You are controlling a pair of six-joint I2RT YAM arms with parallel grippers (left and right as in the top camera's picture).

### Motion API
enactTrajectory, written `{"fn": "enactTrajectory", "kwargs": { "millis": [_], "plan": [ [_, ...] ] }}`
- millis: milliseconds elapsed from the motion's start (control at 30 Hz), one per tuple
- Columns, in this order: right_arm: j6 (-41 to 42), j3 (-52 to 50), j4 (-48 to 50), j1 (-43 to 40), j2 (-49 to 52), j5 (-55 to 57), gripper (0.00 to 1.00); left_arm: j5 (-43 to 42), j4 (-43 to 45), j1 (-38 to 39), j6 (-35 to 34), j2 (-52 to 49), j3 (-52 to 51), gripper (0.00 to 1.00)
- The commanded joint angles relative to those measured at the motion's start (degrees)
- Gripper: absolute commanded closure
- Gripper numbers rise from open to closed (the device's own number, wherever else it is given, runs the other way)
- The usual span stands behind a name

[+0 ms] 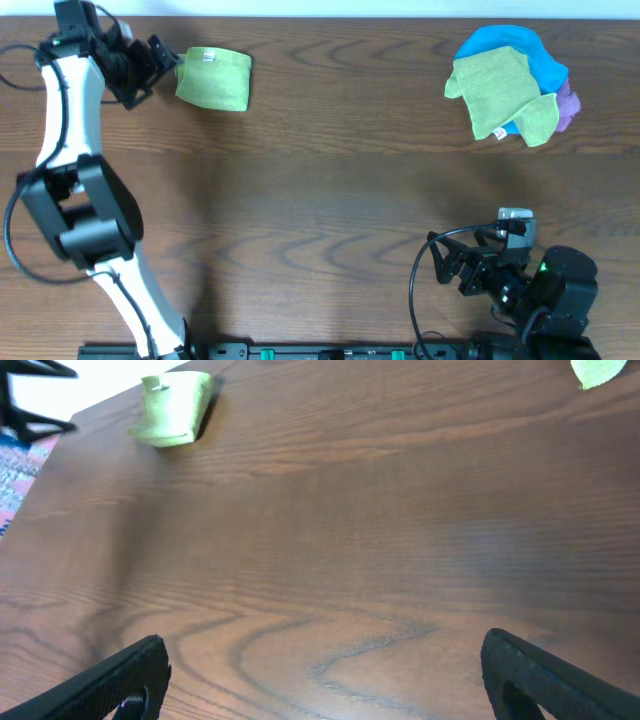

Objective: Fold the cloth
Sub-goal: 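Release the folded cloth and lift the left gripper away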

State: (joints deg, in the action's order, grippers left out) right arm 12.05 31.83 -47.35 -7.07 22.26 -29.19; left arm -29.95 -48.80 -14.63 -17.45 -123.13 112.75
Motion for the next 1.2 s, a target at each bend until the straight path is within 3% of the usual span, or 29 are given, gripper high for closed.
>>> {"fn": "enactTrajectory", "kwargs": {
  "millis": [0,467,1033,1167],
  "plan": [
    [0.79,-0.15,-0.07,-0.46,-0.24,-0.85,0.01,4.20,-1.95,2.14,4.87,3.37,0.04,0.04],
    [0.79,-0.15,-0.04,-0.46,-0.24,-0.85,0.01,21.94,-9.77,11.41,5.90,10.75,0.02,0.05],
    [0.79,-0.15,-0.04,-0.46,-0.24,-0.85,0.01,25.79,-29.49,14.51,10.88,22.86,-0.17,0.04],
    [0.79,-0.15,-0.04,-0.46,-0.24,-0.85,0.01,25.68,-29.88,16.85,12.13,24.28,-2.73,0.05]
  ]
}}
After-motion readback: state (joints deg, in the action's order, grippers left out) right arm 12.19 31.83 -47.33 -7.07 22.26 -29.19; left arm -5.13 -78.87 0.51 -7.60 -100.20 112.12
